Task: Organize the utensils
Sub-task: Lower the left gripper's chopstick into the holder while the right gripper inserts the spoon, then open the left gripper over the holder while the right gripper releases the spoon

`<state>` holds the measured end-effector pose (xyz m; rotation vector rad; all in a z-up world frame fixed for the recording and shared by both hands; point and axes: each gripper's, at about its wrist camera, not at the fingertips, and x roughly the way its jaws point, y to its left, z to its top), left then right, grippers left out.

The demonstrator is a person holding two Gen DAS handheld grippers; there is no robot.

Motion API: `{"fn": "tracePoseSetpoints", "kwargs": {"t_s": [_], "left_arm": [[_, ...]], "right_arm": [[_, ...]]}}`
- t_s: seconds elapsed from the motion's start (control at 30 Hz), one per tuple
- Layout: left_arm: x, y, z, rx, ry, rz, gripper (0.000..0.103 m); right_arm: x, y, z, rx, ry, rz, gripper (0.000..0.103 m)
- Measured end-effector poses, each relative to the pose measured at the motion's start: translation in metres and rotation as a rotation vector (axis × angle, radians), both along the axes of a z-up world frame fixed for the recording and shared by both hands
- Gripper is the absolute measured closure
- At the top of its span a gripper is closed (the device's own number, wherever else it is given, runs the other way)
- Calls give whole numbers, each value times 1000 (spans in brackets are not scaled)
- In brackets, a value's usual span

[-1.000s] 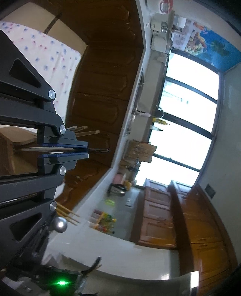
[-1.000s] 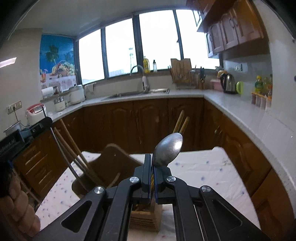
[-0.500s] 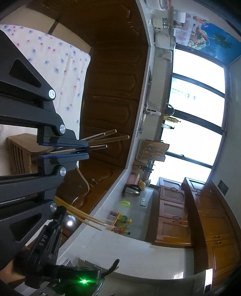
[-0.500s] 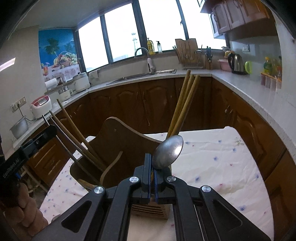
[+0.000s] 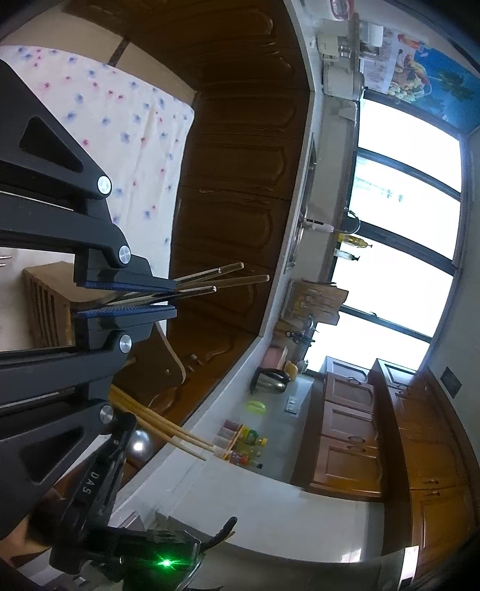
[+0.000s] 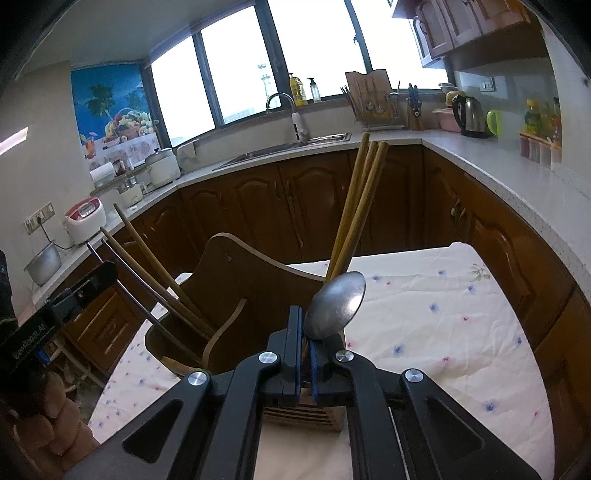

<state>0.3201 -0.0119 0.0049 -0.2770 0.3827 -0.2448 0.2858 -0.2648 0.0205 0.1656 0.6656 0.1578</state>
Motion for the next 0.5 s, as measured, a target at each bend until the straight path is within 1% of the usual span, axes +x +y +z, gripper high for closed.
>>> {"fn": "tracePoseSetpoints", "kwargs": {"t_s": [0.1, 0.13, 0.2, 0.23, 0.33, 0.4, 0.47, 0.5], "left_arm": [[-1, -1, 0, -1, 6, 3, 95], [-2, 0, 1, -5, 10, 4, 92], [-4, -1, 1, -7, 12, 10, 86], [-5, 0, 2, -6, 10, 12, 83], [-8, 0, 1, -5, 13, 17, 81], [-10, 0, 1, -7, 20, 18, 77], [-12, -1, 1, -5, 25, 21, 68], [-13, -1, 0, -5, 26, 24, 66]], "right_arm": [[-2, -2, 2, 2, -3, -8, 93], [-3, -4, 2, 2, -6, -14, 92], [-5, -5, 2, -2, -12, -24, 85], [-5, -6, 2, -2, -14, -28, 83], [-8, -10, 2, 4, -18, -41, 76], [-9, -12, 1, 7, -19, -48, 68], [-11, -15, 1, 14, -20, -54, 61], [-12, -16, 1, 17, -21, -55, 60]]}}
